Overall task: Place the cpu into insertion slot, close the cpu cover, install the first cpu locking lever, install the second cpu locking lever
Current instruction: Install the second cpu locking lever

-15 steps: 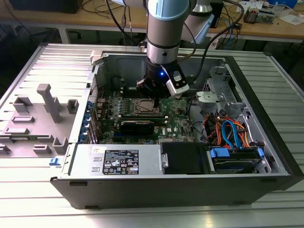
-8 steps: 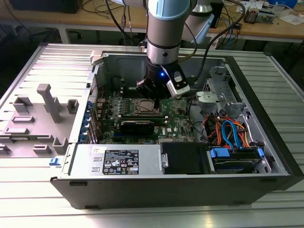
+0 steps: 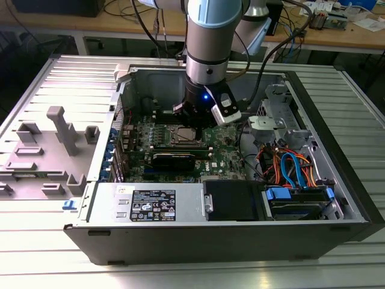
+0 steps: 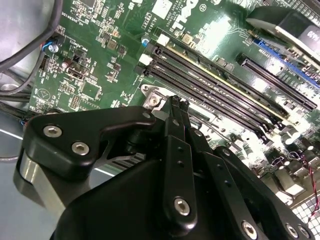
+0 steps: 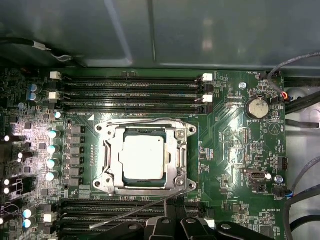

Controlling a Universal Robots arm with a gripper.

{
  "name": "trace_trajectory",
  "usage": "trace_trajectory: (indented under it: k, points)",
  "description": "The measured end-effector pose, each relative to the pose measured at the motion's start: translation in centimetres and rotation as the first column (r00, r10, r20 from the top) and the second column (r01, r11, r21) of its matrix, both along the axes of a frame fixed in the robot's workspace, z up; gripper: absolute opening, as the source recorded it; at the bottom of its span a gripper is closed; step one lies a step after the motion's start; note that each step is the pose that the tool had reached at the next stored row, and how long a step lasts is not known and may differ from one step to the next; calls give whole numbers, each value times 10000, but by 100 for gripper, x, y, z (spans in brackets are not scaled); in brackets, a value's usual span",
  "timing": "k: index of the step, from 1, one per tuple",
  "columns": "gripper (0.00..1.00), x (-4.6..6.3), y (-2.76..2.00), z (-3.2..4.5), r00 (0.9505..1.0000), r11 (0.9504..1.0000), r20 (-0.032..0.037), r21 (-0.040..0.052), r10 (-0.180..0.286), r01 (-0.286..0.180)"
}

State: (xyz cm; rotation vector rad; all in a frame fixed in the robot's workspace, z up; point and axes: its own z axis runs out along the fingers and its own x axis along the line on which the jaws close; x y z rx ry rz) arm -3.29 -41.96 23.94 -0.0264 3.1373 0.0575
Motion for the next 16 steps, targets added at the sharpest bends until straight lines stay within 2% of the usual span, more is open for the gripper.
trace_trajectory:
  k: [16]
  points:
    - [11,1,-14,24,10000,10000,0,2,2,-2]
